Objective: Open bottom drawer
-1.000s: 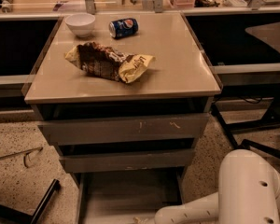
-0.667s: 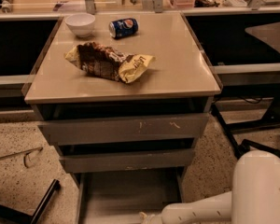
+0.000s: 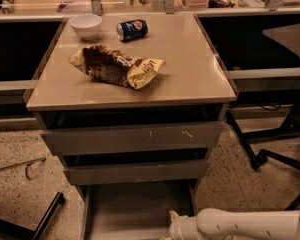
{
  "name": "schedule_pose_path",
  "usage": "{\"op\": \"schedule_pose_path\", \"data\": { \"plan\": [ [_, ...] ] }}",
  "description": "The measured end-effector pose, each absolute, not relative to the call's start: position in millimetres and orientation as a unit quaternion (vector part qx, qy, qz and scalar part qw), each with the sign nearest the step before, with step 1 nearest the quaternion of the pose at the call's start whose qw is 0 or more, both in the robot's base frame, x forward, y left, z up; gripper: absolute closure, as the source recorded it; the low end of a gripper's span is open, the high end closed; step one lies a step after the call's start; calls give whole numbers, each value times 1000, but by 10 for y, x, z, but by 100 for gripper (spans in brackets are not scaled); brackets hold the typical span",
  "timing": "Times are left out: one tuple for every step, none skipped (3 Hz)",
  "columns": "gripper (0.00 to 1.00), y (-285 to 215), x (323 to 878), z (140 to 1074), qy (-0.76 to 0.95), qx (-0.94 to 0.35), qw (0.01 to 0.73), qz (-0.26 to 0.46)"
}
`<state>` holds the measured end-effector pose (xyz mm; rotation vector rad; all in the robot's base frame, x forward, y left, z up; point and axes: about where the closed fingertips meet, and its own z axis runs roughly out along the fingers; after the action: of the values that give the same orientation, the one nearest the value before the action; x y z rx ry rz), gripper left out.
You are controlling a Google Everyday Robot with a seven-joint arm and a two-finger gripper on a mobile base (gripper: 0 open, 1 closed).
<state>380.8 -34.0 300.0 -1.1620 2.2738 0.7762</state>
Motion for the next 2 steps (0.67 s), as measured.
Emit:
{"op": "schedule_pose_path", "data": {
  "plan": [
    [0,-751,3874,3386,848,-384,260,255],
    [0,-1065,3770,3897,864,-352,289,216]
  ]
}}
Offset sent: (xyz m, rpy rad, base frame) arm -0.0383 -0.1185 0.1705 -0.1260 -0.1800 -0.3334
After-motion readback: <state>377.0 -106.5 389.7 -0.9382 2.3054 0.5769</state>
